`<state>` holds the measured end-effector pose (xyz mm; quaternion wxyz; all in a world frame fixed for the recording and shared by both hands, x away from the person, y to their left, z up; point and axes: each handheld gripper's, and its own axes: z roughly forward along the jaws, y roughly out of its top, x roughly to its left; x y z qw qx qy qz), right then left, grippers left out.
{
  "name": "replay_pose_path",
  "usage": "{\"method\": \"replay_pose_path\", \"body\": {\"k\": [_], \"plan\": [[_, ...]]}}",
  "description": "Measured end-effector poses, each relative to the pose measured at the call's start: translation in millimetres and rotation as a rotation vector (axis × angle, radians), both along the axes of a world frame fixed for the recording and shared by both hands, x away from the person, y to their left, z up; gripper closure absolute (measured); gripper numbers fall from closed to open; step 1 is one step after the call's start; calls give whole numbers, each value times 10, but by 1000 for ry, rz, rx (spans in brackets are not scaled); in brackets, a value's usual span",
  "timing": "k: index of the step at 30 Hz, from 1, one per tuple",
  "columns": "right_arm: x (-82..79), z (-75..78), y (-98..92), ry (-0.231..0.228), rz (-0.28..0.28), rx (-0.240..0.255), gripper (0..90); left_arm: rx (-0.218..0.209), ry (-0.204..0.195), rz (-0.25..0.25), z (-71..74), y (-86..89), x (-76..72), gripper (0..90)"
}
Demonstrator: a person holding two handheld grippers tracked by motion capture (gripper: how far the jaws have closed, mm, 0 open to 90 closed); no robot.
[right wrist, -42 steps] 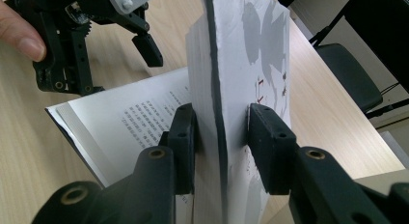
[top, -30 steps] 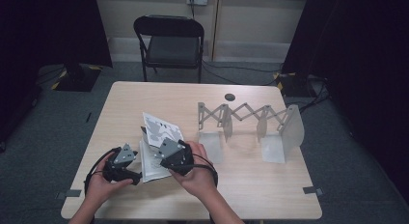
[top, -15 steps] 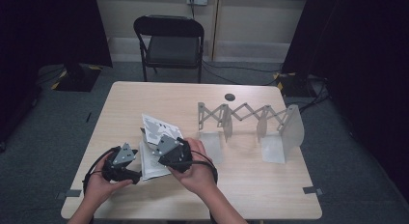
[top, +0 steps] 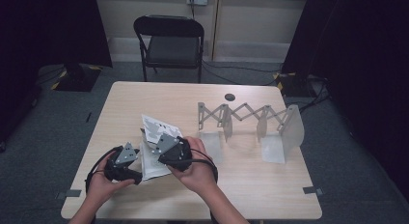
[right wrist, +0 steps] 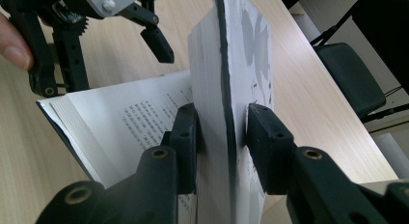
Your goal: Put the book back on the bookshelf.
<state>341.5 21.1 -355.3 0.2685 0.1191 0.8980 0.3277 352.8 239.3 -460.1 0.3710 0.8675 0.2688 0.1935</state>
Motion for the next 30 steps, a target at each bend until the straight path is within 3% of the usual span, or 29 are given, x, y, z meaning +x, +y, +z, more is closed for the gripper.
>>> {"method": "replay_pose_path", "body": {"k": [12, 17, 30], "plan": [[2, 18, 4, 9, 7, -10, 656, -2, -19, -16, 30, -12, -17, 200], [8, 24, 18, 7, 15, -22, 656, -5, -35, -49, 47, -15, -29, 269], [23, 37, 40, 12, 17, -28, 654, -9, -38, -48, 63, 1, -23, 294]]}}
